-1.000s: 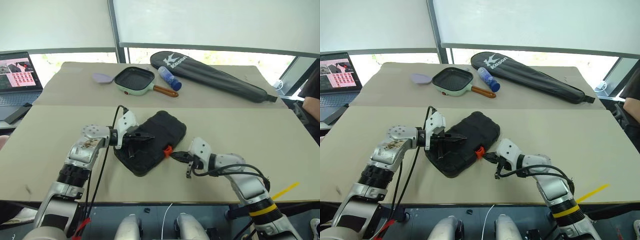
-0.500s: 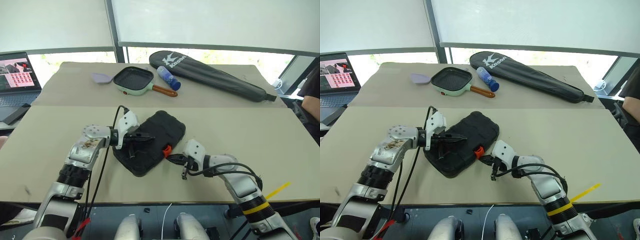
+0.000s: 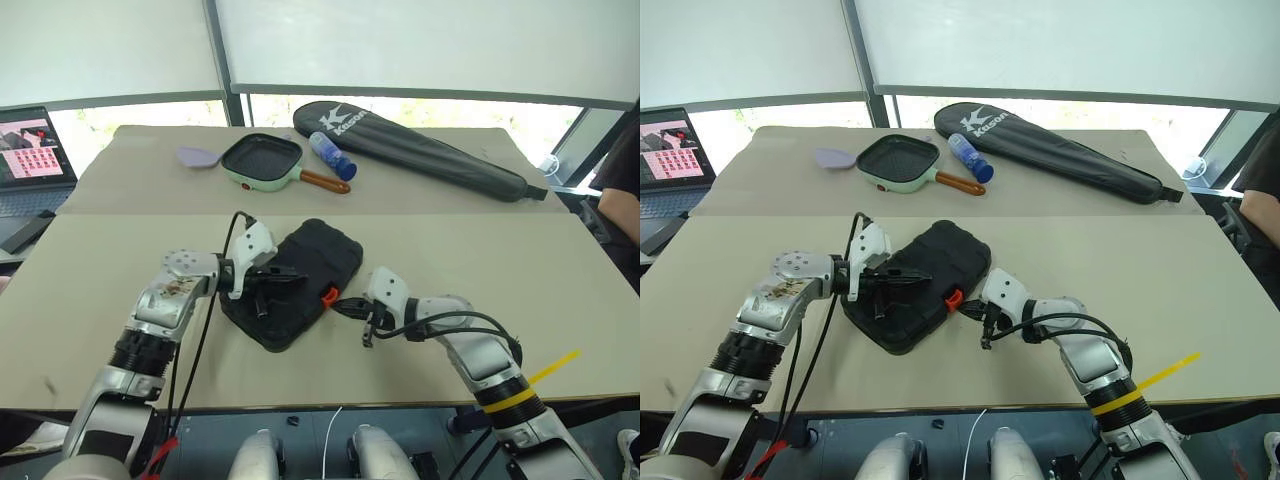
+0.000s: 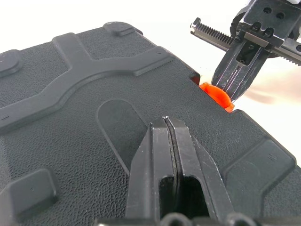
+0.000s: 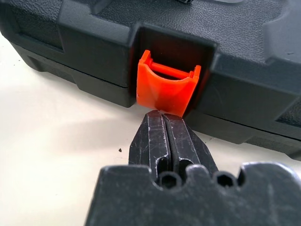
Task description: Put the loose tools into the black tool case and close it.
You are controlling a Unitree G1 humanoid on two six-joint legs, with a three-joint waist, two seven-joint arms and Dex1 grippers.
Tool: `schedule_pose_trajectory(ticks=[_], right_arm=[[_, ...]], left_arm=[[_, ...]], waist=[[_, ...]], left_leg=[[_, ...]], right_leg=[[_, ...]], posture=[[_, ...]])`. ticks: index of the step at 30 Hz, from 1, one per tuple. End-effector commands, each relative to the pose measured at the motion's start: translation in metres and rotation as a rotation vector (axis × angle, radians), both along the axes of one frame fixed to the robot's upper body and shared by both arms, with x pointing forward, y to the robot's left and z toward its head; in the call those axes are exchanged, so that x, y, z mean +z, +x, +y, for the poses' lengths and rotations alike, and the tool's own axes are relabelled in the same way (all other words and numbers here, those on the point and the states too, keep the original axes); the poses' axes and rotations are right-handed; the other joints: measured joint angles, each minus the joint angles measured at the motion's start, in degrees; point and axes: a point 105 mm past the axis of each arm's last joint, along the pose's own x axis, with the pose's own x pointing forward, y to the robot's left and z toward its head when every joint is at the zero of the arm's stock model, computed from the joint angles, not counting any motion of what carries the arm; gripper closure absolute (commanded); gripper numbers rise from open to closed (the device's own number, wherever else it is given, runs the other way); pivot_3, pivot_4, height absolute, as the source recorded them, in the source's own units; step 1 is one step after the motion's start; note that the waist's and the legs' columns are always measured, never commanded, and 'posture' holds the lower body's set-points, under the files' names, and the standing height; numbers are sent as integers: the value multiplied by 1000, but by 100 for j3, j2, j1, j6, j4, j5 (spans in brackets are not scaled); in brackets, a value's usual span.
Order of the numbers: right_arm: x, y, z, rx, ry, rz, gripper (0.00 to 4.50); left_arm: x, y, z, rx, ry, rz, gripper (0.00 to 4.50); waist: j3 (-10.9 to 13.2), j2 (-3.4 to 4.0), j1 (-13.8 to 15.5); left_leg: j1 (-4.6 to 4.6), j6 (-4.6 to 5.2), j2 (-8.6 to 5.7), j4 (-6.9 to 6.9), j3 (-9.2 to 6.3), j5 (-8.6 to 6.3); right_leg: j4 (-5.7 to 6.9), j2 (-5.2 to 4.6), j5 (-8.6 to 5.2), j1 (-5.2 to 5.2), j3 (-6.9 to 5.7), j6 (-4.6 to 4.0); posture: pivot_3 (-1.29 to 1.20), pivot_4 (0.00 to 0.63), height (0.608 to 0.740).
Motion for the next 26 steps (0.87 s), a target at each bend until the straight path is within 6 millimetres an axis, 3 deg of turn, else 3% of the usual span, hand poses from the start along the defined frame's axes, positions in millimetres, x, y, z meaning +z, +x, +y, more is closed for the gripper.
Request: schedule_pose_trajectory(ticks=[1, 3, 5, 8, 11, 15, 20, 26], right_arm=[[41, -4, -11, 5, 103, -119, 4500], [48, -7, -28, -25, 112, -137, 3922], [51, -13, -35, -19, 111, -133, 3333], [58, -20, -62, -46, 86, -165, 2325], [61, -25, -91, -81, 46, -215, 1263], [56, -33, -124, -70, 12, -201, 16], [54, -29, -153, -157, -2, -211, 16], [40, -32, -150, -182, 8, -232, 16]], left_arm=[[-18, -16, 7, 4, -76, 41, 3938], [0, -17, 19, 46, -169, -45, 3384], [6, -18, 30, 90, -197, -89, 2615], [15, -24, 68, 243, -204, -197, 1645], [10, -39, 114, 384, -122, -221, 480], [-4, -55, 155, 526, -34, -237, 427], [-14, -59, 171, 603, 17, -272, 427], [-12, -59, 170, 631, 4, -294, 427]], waist=[[0, 1, 1], [1, 2, 11], [1, 1, 28], [1, 1, 24], [6, 5, 5], [10, 3, 47], [38, -28, 132], [44, -39, 206]], left_leg=[[0, 0, 1, -6, 0, 0], [-1, 0, 0, -27, -4, 0], [-13, -6, -1, -38, -11, -4], [-41, -8, -1, -39, -14, -7], [-68, -8, 1, -43, -15, -7], [-61, -8, -2, -42, -12, -7], [-58, -9, -3, -42, -1, -5], [-77, -10, -12, -40, 5, -5]], right_leg=[[-3, -1, -1, -2, 0, -2], [-7, -6, 2, -10, 9, -15], [-14, -11, 3, -22, 9, -17], [-17, -11, 3, -51, 8, -17], [-14, -10, 3, -85, 12, -18], [-18, -20, 2, -75, 5, -18], [-20, -41, -2, -77, -7, -23], [-24, -64, -1, -84, -18, -13]], posture=[[0, 150, 740], [0, 150, 740], [0, 150, 740], [0, 150, 740], [0, 150, 740], [0, 150, 740], [0, 150, 740], [0, 150, 740]])
